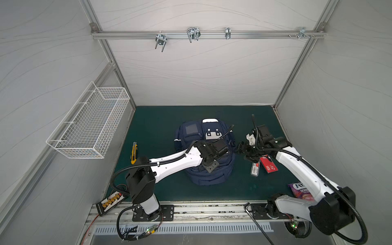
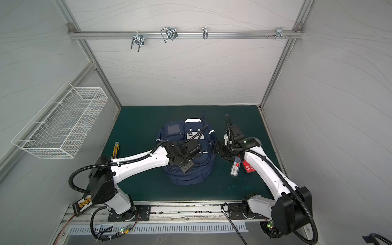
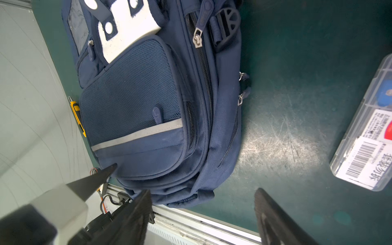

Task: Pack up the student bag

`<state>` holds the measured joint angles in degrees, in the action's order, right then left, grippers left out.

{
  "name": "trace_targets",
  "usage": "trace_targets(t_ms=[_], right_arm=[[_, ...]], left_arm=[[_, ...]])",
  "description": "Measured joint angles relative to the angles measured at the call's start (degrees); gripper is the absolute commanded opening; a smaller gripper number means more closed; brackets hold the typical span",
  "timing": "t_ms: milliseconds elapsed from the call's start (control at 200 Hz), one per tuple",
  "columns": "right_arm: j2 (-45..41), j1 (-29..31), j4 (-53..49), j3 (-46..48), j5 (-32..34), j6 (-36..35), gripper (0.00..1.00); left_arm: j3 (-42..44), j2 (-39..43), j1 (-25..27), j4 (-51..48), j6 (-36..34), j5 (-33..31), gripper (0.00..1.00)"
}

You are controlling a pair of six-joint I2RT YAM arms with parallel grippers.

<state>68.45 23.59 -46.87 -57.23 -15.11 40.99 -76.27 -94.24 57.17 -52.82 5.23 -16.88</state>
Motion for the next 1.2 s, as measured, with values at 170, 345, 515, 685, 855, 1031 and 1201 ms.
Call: trace_targets(t_ms=[170,345,515,685,855,1031,1201], right_arm=[[0.8,0.0,-4.0,-3.4,4.9,-0.2,0.93],[1.0,-0.1,-5.2,-2.7,8.1,-0.3,0.92],[1.0,-0.4,-5.5,-1.2,9.0,-0.3,0.91],[1.0,-0.5,-5.6,-1.6,10.8,-0.3,0.90],[1.0,-0.7,-6.4,-1.7,15.6,-0.4,0.89],[1.0,-2.7,-6.4,-0.4,16.8,-1.5,0.87],[1.8,-9.8,-5.4,3.9,15.1,-2.6,0.86]], left_arm=[[-1.0,0.0,0.1,1.7,0.9,-5.8,0.42],[-2.1,0.0,-0.2,3.5,0.4,-8.6,0.51],[-3.1,0.0,-0.8,3.9,-0.7,-6.7,0.58],[-2.2,0.0,-1.6,4.9,-0.3,-3.5,0.50],[-0.1,0.0,-2.8,6.5,0.7,0.5,0.23],[-0.2,0.0,-4.5,6.6,1.4,3.5,0.00],[-1.1,0.3,-8.0,6.4,2.7,8.1,0.00]])
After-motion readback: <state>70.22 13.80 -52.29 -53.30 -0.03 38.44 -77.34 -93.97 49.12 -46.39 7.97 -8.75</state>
